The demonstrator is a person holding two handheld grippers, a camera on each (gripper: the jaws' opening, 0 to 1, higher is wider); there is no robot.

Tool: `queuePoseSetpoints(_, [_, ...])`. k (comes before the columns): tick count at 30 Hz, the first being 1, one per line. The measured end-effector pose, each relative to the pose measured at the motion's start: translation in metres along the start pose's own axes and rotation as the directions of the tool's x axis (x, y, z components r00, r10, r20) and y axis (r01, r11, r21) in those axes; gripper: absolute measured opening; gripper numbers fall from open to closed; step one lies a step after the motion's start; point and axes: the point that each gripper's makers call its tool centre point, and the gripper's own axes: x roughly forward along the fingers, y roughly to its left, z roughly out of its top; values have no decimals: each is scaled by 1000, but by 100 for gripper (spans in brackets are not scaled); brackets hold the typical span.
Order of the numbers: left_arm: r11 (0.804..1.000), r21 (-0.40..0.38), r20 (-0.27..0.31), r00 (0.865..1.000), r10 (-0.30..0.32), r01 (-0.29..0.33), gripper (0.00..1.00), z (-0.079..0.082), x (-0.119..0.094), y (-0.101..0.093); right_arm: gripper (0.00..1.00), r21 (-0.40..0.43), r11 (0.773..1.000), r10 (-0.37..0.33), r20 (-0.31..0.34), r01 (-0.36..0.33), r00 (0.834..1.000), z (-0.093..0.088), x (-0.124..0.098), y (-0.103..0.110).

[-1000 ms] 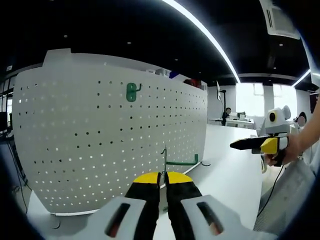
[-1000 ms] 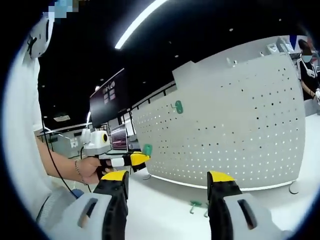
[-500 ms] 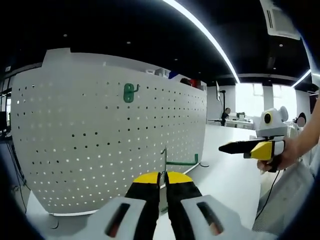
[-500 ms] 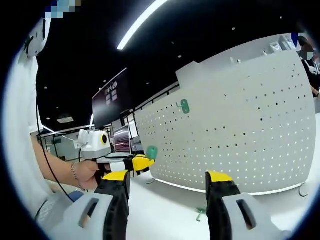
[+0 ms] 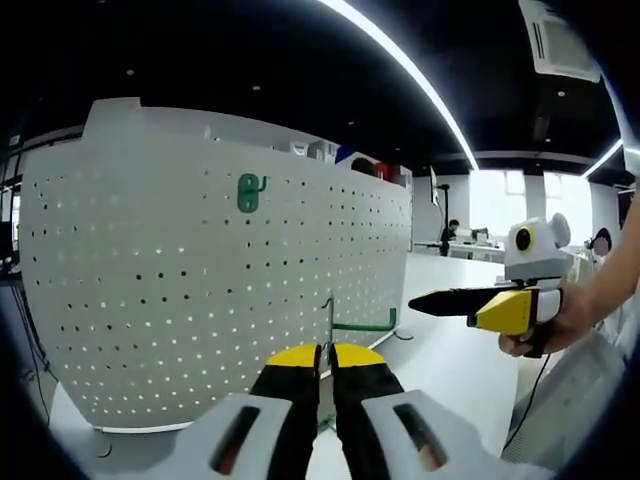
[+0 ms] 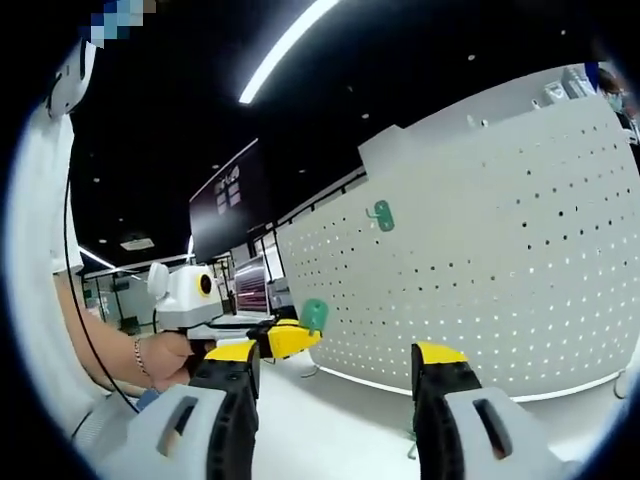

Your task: Insert the hook assembly into the mounting plate slot until the hook locks in place.

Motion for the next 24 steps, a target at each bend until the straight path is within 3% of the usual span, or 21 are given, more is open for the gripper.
queuePoseSetpoints(24, [1000, -1, 9, 1000, 7, -7, 4, 4, 0, 1, 55, 47, 997, 58, 16, -59, 998, 5, 41, 16])
